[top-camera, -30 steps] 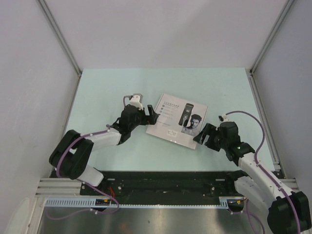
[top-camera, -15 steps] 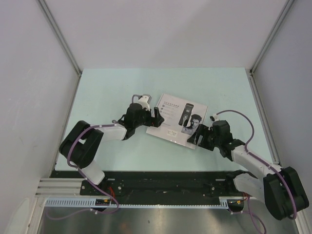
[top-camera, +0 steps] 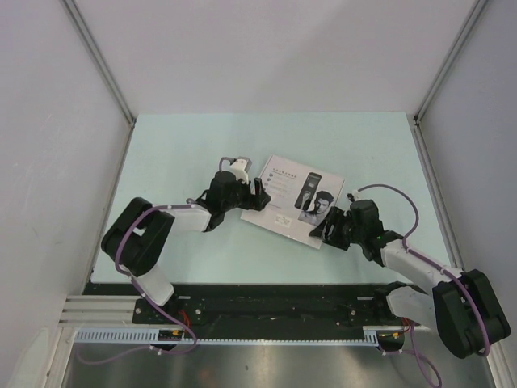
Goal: Sort the hair-cutting tools
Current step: Close the storage box at the center of the board.
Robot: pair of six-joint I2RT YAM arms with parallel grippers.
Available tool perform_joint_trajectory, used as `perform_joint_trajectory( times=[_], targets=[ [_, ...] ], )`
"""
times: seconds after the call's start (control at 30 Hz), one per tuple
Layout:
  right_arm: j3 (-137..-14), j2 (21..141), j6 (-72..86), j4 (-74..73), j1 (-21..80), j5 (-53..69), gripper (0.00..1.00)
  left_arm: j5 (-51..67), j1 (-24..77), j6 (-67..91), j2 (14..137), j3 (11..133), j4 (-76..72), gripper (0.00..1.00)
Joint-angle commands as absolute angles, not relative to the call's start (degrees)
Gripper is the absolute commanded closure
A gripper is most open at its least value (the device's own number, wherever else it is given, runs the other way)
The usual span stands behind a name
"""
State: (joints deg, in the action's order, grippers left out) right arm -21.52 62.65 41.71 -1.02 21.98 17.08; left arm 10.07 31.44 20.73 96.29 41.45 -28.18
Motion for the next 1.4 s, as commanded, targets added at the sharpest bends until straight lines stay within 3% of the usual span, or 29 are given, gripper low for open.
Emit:
perform_joint_trajectory(
  times=[0.0,0.27,0.7,1.0,1.37],
  targets=[
    [-23.5,62.1,49.1,5.5,22.4,22.8,0.38,14.6,33.3,21.5,96.9,42.3,-30.3,0.18],
    [-24.3,60.6,55.1,4.7,20.9,24.0,0.48,14.6,34.5,22.1,98.7,41.8,-31.7,0.28],
    [-25.1,60.6,53.0,1.4,19.7,21.6,0.51,13.7,35.0,22.5,99.0,41.1,-32.9,0.28],
    [-29.1,53.7,39.5,-15.9,20.3,11.7,0.3,12.7,35.0,22.5,98.4,41.0,-33.0,0.23],
    [-31.9,51.3,33.6,-23.7,22.0,3.9,0.25,11.9,35.1,22.7,98.1,40.8,-32.8,0.2]
  ],
)
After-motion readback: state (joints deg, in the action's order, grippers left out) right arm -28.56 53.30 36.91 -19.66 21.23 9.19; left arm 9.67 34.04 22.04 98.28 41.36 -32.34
